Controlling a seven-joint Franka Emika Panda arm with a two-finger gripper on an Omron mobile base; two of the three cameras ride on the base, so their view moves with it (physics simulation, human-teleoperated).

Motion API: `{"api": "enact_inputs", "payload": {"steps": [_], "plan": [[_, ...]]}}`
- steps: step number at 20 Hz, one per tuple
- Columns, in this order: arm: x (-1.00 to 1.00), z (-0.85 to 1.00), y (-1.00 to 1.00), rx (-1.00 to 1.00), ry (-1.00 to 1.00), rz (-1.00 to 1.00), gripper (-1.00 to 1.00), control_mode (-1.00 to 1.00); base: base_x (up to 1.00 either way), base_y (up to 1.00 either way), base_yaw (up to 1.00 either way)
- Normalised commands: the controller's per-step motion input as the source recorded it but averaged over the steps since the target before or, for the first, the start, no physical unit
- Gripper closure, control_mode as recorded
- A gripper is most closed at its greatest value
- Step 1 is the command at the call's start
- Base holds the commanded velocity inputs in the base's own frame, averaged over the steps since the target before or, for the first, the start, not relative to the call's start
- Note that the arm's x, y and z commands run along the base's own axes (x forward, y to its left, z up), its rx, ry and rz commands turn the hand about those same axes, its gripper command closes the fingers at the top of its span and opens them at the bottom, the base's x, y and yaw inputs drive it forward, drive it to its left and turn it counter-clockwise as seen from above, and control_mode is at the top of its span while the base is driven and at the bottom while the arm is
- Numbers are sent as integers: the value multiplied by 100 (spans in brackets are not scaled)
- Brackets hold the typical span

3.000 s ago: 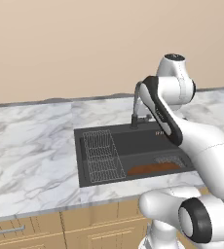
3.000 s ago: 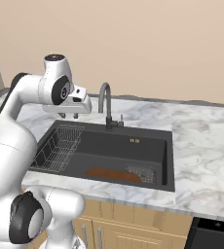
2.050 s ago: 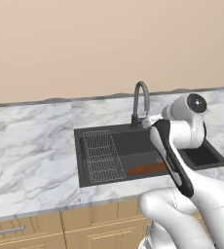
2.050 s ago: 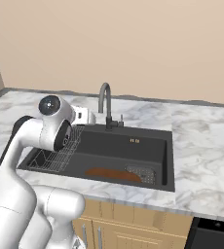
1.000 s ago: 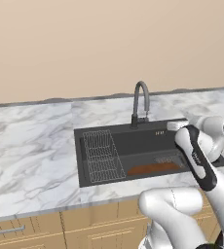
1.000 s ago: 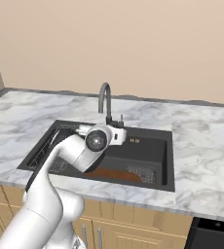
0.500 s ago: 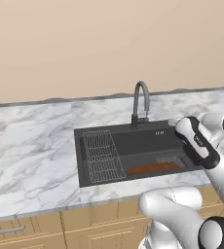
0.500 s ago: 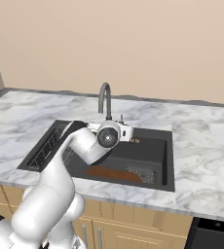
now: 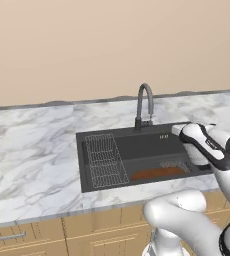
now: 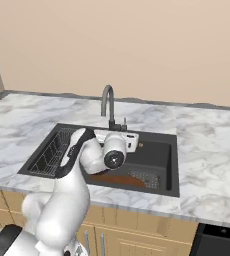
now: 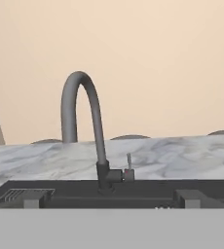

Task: Turn on the sink faucet with hot water and rinse the cutting board for ten seconds, then turn off the faucet. Push the cutting board to reach the water if necessary.

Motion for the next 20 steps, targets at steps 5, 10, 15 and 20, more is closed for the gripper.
{"api": "enact_inputs", "payload": {"steps": [5,10,15,20], "plan": [[42,-6,-12,1,-2,0,-100,-100,0,0,0],[48,0,-12,3,0,0,-100,-100,0,0,0],[49,-1,-24,2,0,2,-100,-100,0,0,0],[40,-15,-12,0,0,1,-100,-100,0,0,0]]}}
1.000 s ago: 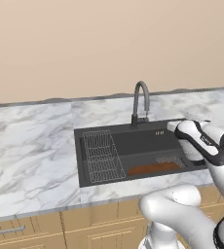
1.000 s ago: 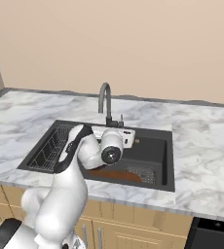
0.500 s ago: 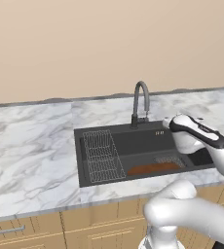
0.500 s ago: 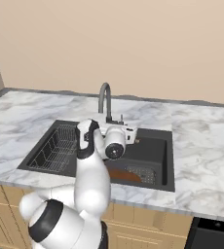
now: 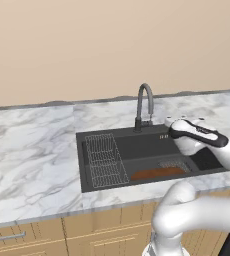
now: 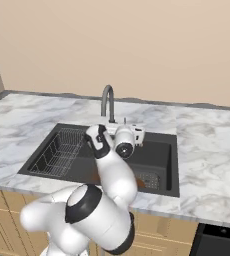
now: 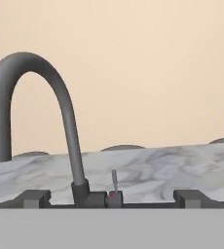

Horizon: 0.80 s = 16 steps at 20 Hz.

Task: Turn on the sink faucet with hot water and rinse the cutting board for ten seconds, then turn off the faucet. Push the cutting board to reach the water if necessary.

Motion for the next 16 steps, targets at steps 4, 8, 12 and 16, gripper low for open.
{"api": "enact_inputs", "payload": {"steps": [4,8,12,16], "plan": [[25,-23,0,0,0,0,-100,-100,0,0,0],[22,-20,2,0,0,0,-100,-100,0,0,0],[26,-20,1,0,0,0,-100,-100,0,0,0],[21,-14,0,0,0,0,-100,-100,0,0,0]]}}
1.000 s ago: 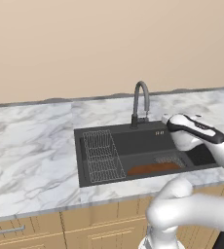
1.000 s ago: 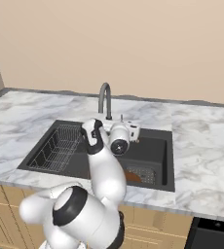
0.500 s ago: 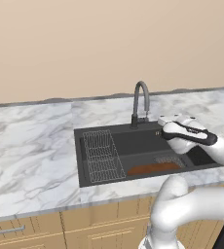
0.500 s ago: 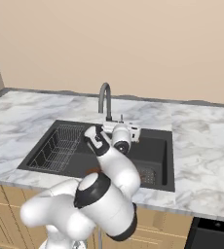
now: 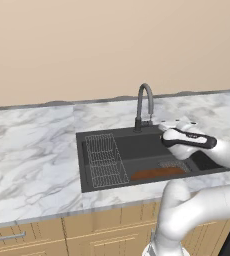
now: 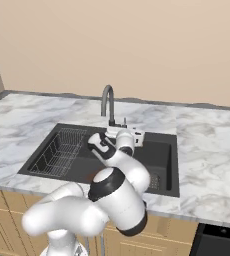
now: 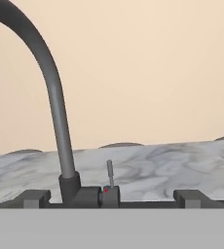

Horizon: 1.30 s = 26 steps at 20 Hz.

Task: Turn on the sink faucet with hot water and rinse the cutting board for ten seconds, then turn off the faucet. Push the cutting board to reach the water if necessary.

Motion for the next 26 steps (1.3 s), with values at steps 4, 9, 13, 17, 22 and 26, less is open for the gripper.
{"api": "enact_inputs", "payload": {"steps": [4,9,13,17,22,26], "plan": [[19,-6,0,0,3,0,-100,-100,0,0,0],[24,-11,0,0,5,0,-100,-100,0,0,0],[9,-10,0,0,2,0,-100,-100,0,0,0],[20,-14,0,0,1,0,-100,-100,0,0,0],[24,-21,1,0,0,0,-100,-100,0,0,0],[27,-21,0,0,0,0,-100,-100,0,0,0]]}}
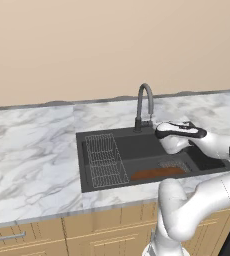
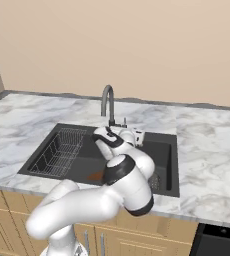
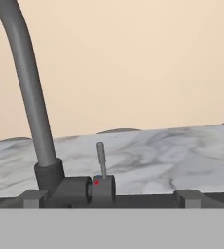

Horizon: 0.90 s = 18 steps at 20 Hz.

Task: Turn on the sink faucet with hot water and rinse the cutting board for ten seconds, then turn off the faucet. Push the cutting board to reach the water if necessary.

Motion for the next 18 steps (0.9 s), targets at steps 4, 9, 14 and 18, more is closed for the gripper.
{"api": "enact_inputs", "payload": {"steps": [4,9,14,18], "plan": [[29,-15,0,0,0,0,-100,-100,0,0,0],[21,-9,0,0,0,0,-100,-100,0,0,0],[15,0,3,0,0,0,-100,-100,0,0,0],[10,-1,2,0,0,0,-100,-100,0,0,0]]}}
